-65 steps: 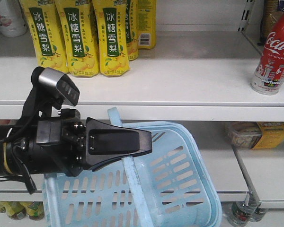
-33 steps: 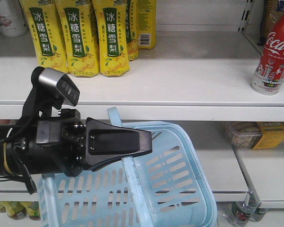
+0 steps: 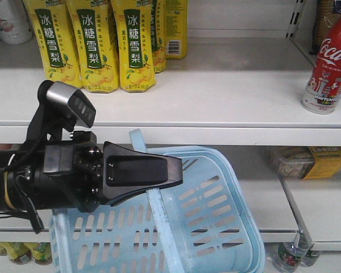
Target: Place coke in basket with both arms
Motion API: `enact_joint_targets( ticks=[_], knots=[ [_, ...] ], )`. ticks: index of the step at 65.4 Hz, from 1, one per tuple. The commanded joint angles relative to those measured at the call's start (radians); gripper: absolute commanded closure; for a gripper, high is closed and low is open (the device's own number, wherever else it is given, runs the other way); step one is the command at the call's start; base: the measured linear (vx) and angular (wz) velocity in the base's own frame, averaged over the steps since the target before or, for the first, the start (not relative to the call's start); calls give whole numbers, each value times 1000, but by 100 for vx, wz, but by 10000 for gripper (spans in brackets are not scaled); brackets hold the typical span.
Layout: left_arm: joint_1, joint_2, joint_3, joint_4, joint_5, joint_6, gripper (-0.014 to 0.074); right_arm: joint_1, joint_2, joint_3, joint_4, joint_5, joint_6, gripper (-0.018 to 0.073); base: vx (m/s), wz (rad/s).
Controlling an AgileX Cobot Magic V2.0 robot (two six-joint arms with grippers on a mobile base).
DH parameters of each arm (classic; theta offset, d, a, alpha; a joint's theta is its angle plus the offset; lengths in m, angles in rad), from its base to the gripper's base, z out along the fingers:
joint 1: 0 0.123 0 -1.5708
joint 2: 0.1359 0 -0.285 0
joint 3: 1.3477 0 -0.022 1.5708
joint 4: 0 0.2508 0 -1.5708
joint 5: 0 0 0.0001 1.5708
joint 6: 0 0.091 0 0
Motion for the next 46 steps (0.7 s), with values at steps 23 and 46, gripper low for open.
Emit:
enact_joint_targets(
  ticks=[23, 46],
  knots=[
    [-4, -32, -23, -91, -198, 3, 603, -4, 409, -320, -127, 28, 32, -85, 0, 0],
    [-4, -32, -23, -90, -198, 3, 603, -4, 643, -513, -123, 79, 36, 55, 0, 0]
  ],
)
